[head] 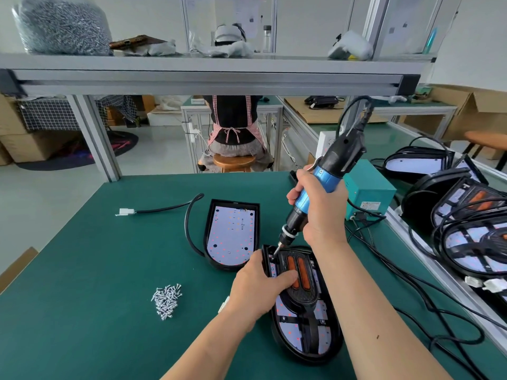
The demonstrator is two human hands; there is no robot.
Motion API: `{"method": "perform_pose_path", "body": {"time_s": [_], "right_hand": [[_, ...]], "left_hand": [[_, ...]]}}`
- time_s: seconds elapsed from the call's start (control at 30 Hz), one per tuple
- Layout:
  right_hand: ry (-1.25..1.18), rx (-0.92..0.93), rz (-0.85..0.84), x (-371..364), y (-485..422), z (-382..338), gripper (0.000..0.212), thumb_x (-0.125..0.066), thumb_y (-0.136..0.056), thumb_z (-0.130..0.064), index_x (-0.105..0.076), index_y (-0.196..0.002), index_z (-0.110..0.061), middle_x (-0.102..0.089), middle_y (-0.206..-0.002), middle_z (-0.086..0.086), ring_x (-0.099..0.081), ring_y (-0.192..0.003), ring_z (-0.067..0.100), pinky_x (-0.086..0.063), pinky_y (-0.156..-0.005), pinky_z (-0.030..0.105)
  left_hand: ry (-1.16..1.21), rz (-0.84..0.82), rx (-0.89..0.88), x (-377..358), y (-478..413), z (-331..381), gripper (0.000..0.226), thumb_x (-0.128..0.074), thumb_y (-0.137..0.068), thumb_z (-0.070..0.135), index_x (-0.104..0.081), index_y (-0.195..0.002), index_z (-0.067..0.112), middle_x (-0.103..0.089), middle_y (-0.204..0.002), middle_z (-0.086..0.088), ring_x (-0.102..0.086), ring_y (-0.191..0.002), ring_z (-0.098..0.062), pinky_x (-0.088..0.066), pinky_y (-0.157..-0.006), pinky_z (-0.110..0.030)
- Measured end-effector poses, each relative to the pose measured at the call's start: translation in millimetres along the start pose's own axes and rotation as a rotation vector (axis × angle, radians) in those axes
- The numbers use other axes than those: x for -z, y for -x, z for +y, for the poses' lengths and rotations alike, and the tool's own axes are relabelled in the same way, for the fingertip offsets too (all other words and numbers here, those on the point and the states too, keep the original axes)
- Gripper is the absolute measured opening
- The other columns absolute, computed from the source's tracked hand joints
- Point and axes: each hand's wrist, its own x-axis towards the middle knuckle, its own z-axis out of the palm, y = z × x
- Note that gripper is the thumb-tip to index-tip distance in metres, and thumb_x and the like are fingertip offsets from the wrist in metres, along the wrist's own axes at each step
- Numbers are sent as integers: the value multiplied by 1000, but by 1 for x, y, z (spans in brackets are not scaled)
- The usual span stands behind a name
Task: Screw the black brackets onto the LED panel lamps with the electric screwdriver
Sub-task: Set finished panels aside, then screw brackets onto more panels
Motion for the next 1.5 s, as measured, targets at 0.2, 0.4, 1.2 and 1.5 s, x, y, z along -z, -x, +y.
{"method": "perform_pose_path", "body": {"time_s": [0.2, 0.4, 1.2, 1.5], "right_hand": [[40, 28, -86, -6, 4, 2, 21, -68, -79, -12, -54, -94, -9, -53, -56, -1, -55, -48, 20, -49, -51, 29], [46, 39, -77, -7, 6, 4, 15, -65, -77, -9, -52, -85, -10, -51, -53, -1, -52, -45, 20, -47, -51, 28], [-150, 40, -88, 6, 5, -27, 17, -67, -81, -1, -55, -92, -7, -52, -62, 2, -51, -52, 19, -48, -56, 29], [-68, -123, 68, 57, -2, -64, 17, -75, -88, -18, -59, -85, -13, -55, -63, 2, -55, -51, 16, -48, -52, 26]], "left_hand": [[89, -9, 7, -1, 0, -4, 42, -78, -70, 45, -62, -106, 31, -74, -99, 10, -70, -96, -15, -56, -92, -43], [98, 11, 5, -3, -1, -6, 48, -73, -62, 50, -64, -103, 27, -76, -95, 8, -71, -94, -18, -56, -91, -45], [48, -11, -2, 0, -3, -8, 44, -77, -68, 49, -63, -105, 29, -75, -96, 12, -71, -92, -10, -58, -90, -40], [7, -2, -11, 2, -2, -7, 28, -76, -79, 46, -52, -91, 40, -66, -95, 21, -64, -90, -3, -51, -67, -26]]}}
